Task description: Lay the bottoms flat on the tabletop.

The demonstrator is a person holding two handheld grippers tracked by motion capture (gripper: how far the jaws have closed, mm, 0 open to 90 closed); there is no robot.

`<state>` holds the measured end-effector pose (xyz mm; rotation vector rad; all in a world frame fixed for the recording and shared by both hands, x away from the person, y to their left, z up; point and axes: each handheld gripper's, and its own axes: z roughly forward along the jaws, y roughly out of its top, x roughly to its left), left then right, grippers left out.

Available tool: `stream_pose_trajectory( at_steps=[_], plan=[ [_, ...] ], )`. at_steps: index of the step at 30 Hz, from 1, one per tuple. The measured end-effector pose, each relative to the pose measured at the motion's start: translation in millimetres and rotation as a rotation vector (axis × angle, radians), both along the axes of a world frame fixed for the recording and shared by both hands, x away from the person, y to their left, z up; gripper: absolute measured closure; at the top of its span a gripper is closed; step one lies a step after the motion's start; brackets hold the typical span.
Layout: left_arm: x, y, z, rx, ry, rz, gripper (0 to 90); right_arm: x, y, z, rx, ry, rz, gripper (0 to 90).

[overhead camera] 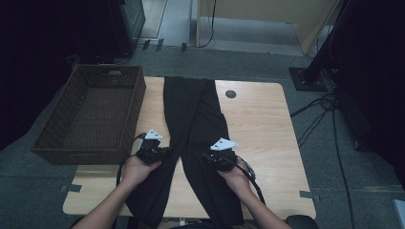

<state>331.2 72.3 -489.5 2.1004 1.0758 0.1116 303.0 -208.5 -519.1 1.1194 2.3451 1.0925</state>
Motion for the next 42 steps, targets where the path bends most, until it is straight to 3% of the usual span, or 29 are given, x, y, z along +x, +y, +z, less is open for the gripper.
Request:
stream_pose_trajectory(
  at_steps=[4,11,14,16,21,25,28,31,34,36,39,42],
  plan=[
    [-5.7,-8.2,12.3,-0.069,-0.015,-0.026,88.7,-5.0,5.2,-1.8,0.018,-0.009,-0.003,63.4],
    [-14.4,-46.5,27.1,-0.154,-0.043,-0.087,88.6,-14.4,21.2,-2.0,0.052,0.012,0.041,61.4],
    [-13.8,-60.6,20.4,-0.133,-0.036,-0.098,88.3,-10.6,14.4,0.4,0.073,0.032,0.011,59.7],
    [-11.0,-65.0,12.6,-0.126,-0.01,-0.094,88.1,-5.5,3.9,3.9,0.097,0.01,-0.038,59.0],
    [-9.7,-74.1,-3.5,-0.067,-0.001,-0.093,87.1,12.9,-11.7,14.5,0.138,-0.009,-0.123,54.2],
    [-11.4,-78.2,-11.6,-0.046,0.001,-0.092,85.7,28.2,-9.8,17.7,0.175,0.01,-0.152,52.5],
    [-12.3,-79.8,-15.6,-0.046,0.01,-0.1,81.3,35.9,-0.5,21.5,0.214,0.017,-0.146,50.1],
    [-12.3,-78.8,-17.0,-0.053,0.014,-0.108,78.3,44.9,14.2,18.7,0.211,0.051,-0.12,45.8],
    [-13.1,-74.2,-13.7,-0.063,0.029,-0.123,70.8,51.3,24.7,6.9,0.139,0.08,-0.118,59.1],
    [-12.3,-64.5,-6.1,-0.072,0.004,-0.122,66.3,51.7,24.7,1.8,0.118,0.082,-0.119,68.6],
    [0.4,-42.4,5.0,-0.105,-0.037,-0.042,63.1,50.2,22.1,2.4,0.083,0.072,-0.116,81.2],
    [20.1,-28.9,4.9,-0.055,-0.054,0.044,63.1,50.2,21.0,3.1,0.087,0.085,-0.115,84.5]
  ],
)
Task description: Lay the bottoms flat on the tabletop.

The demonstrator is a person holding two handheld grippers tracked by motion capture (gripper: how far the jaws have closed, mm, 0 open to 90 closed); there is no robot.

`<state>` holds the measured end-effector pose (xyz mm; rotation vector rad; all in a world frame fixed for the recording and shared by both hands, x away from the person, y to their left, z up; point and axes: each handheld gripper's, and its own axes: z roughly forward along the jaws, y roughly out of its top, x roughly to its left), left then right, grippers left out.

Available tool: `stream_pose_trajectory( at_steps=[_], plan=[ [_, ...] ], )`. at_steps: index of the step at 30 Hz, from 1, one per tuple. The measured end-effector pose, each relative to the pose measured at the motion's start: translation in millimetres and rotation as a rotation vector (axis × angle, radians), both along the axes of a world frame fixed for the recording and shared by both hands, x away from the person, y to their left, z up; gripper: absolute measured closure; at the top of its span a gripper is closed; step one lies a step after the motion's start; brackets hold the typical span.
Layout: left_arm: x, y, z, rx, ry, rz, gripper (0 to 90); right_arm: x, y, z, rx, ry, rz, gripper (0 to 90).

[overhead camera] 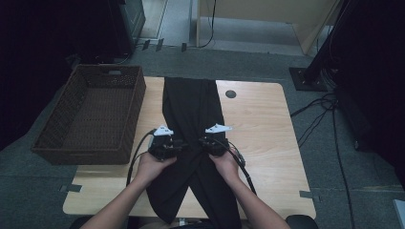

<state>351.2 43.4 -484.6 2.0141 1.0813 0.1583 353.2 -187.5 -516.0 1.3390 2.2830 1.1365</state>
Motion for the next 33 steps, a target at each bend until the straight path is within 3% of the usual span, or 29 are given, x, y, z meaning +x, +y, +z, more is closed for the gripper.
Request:
stream_pose_trajectory(
  at_steps=[2,4,9,11,19,23,27,30,33],
  plan=[
    [10.7,4.2,-5.5,0.007,0.012,0.043,63.8,-0.7,0.1,0.8,-0.001,0.002,0.003,85.7],
    [16.8,3.7,-12.2,-0.006,0.035,0.05,65.2,-1.8,0.3,2.3,0.011,0.0,0.006,86.0],
    [16.0,-9.3,-23.8,0.064,0.018,-0.011,66.3,-3.7,-2.1,8.2,0.024,-0.01,0.011,85.9],
    [14.3,-11.1,-25.0,0.097,-0.001,-0.012,67.8,-4.8,-4.8,11.1,0.032,-0.016,0.006,85.6],
    [13.9,-8.0,-24.6,0.114,-0.004,0.006,72.0,-10.3,-25.7,18.9,0.011,-0.028,-0.019,86.2],
    [14.2,-3.2,-25.7,0.092,0.002,0.024,74.9,-12.8,-42.6,19.4,0.013,-0.016,-0.043,87.3],
    [13.4,-3.1,-25.5,0.11,-0.01,0.022,75.3,-17.1,-60.6,17.1,-0.028,-0.011,-0.066,89.9],
    [12.8,-4.2,-24.7,0.111,-0.001,0.029,74.0,-16.5,-72.7,13.1,-0.007,0.014,-0.103,89.3],
    [12.2,-5.6,-24.2,0.117,-0.002,0.029,71.6,-16.0,-72.0,19.1,0.042,-0.013,-0.117,79.7]
  ],
)
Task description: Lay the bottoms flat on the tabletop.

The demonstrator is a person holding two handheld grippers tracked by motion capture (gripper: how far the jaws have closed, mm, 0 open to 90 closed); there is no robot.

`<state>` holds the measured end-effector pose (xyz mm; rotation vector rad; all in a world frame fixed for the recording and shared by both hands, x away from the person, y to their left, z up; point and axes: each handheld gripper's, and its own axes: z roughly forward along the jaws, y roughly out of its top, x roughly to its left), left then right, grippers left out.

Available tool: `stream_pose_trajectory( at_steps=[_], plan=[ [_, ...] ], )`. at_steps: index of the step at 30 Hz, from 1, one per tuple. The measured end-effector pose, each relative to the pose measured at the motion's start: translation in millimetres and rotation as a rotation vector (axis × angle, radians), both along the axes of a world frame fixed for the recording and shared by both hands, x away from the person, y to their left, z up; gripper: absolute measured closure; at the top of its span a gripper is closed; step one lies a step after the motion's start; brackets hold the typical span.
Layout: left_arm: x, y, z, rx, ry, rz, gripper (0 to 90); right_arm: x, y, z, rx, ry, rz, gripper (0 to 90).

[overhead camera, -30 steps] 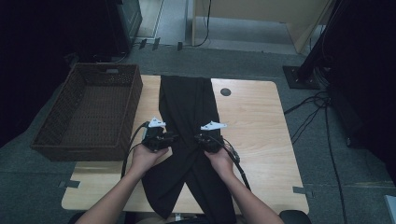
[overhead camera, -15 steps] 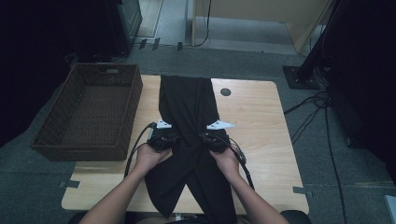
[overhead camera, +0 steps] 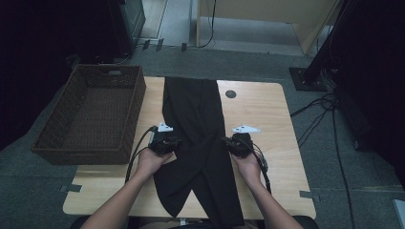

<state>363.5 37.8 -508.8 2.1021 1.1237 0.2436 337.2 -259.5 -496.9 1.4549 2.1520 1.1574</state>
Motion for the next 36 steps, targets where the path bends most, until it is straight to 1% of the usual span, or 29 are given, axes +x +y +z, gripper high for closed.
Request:
stream_pose_trajectory(
  at_steps=[3,5,6,9,11,12,15,16,18,19,20,22,23,24,27,30,31,33,35,36],
  plan=[
    [-0.7,0.1,0.5,-0.003,0.009,0.001,70.9,4.9,12.1,4.8,0.006,-0.01,0.021,73.7],
    [-2.1,0.2,0.9,-0.003,0.015,-0.01,69.5,8.1,21.6,7.0,0.006,-0.013,0.034,72.6],
    [-3.1,0.4,0.7,-0.001,0.009,-0.016,68.8,9.9,26.5,8.2,0.009,-0.02,0.036,72.6],
    [-5.2,1.1,-0.1,-0.007,0.002,-0.012,68.7,16.8,40.3,12.4,0.017,-0.036,0.047,74.1],
    [-6.4,1.7,-0.9,-0.01,-0.006,-0.014,68.7,23.8,51.3,12.1,0.022,-0.04,0.06,74.1],
    [-7.2,2.3,-1.1,-0.009,-0.009,-0.015,68.8,26.3,55.0,10.6,0.019,-0.035,0.064,74.1],
    [-9.2,4.8,-1.7,-0.002,-0.023,-0.015,68.8,34.3,64.6,-1.6,-0.036,0.018,0.09,76.6],
    [-9.1,6.2,-1.5,-0.005,-0.019,-0.012,68.9,33.9,64.8,-4.8,-0.042,0.05,0.097,77.9],
    [-8.5,8.7,-1.8,-0.019,-0.012,-0.008,68.9,28.0,62.5,-9.4,-0.053,0.067,0.113,79.5],
    [-8.2,9.8,-1.9,-0.02,-0.01,-0.008,69.1,23.7,60.0,-10.3,-0.067,0.07,0.119,79.8],
    [-8.0,10.0,-1.7,-0.021,-0.008,-0.006,69.2,18.3,56.5,-11.1,-0.078,0.085,0.129,79.8],
    [-8.0,10.1,-1.4,-0.015,-0.008,-0.007,69.1,11.5,50.6,-11.5,-0.093,0.076,0.144,80.2],
    [-8.2,10.2,-1.1,-0.012,-0.006,-0.004,69.1,8.4,47.7,-11.1,-0.108,0.082,0.149,80.4],
    [-8.0,10.8,-0.8,-0.008,-0.006,-0.005,69.1,5.3,44.3,-10.6,-0.115,0.081,0.153,80.5],
    [-7.8,12.6,-0.5,-0.007,-0.003,0.0,69.1,-1.6,34.1,-8.6,-0.154,0.079,0.164,79.6],
    [-7.9,12.9,-0.3,-0.004,-0.004,0.002,69.1,-4.4,22.5,-7.6,-0.167,0.094,0.153,78.3],
    [-8.0,13.1,-0.4,-0.006,-0.004,0.005,69.0,-4.8,18.4,-7.5,-0.184,0.092,0.153,78.4],
    [-8.6,13.5,-1.1,-0.014,-0.006,0.003,68.1,-6.2,11.1,-5.8,-0.173,0.098,0.131,77.4],
    [-8.5,14.5,-1.5,-0.026,-0.003,0.007,67.3,-7.6,7.6,-1.0,-0.135,0.05,0.106,74.4],
    [-8.0,15.2,-1.6,-0.037,0.004,0.012,67.3,-7.9,7.3,2.9,-0.095,0.029,0.098,73.5]
  ],
)
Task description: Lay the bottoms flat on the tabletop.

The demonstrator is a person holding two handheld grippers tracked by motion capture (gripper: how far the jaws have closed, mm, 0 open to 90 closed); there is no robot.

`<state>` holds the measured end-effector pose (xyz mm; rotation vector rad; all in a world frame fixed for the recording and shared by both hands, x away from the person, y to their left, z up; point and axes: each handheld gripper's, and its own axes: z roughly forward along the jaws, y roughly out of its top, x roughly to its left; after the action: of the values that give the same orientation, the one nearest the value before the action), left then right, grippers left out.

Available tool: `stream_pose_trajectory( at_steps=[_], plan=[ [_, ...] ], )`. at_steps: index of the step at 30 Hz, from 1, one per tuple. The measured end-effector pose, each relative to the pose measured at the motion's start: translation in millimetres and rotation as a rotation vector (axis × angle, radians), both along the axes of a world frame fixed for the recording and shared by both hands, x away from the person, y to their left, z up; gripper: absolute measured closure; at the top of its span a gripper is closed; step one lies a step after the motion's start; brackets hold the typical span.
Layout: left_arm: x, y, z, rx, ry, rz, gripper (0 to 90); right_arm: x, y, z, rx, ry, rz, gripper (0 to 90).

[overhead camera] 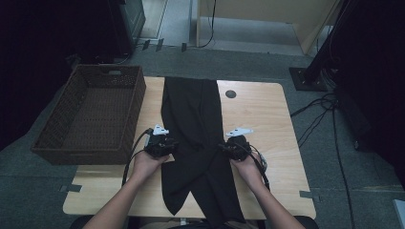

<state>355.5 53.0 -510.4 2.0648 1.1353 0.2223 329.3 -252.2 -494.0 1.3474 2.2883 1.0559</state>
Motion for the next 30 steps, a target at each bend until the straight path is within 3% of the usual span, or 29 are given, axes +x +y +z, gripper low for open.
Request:
stream_pose_trajectory(
  at_steps=[1,5,8,12,15,17,20,23,27,30],
  plan=[
    [0.3,0.3,-0.2,-0.008,0.003,0.004,67.3,0.8,2.5,4.3,0.036,-0.017,-0.004,72.5],
    [0.0,0.5,-0.3,-0.005,0.0,0.001,67.3,6.1,22.6,6.5,0.064,-0.037,0.024,72.3],
    [0.0,0.8,-0.5,-0.007,-0.001,-0.002,67.3,7.8,39.1,-1.3,0.071,-0.015,0.048,67.4],
    [0.3,1.5,-0.6,-0.02,0.008,0.003,66.5,3.8,50.2,-4.3,0.148,-0.001,0.072,50.8],
    [0.6,2.0,-0.5,-0.027,0.013,0.0,65.5,-2.7,59.7,-9.2,0.141,0.045,0.134,46.4],
    [0.2,1.3,-0.4,-0.025,0.011,0.0,64.0,-8.8,64.7,-14.0,0.082,0.039,0.156,50.0],
    [0.0,-0.1,-0.2,-0.027,0.014,0.007,62.2,-19.4,66.7,-19.6,-0.012,-0.035,0.173,70.7],
    [0.2,0.1,-0.1,-0.027,0.014,0.005,62.0,-25.9,63.1,-16.0,0.017,-0.021,0.176,85.5],
    [1.1,0.1,1.9,-0.043,0.033,0.019,57.5,-30.8,61.1,-6.4,0.113,-0.049,0.191,86.4],
    [2.5,-2.6,7.3,-0.098,0.045,0.02,50.0,-32.6,66.0,-3.1,0.123,-0.07,0.21,85.5]
  ],
)
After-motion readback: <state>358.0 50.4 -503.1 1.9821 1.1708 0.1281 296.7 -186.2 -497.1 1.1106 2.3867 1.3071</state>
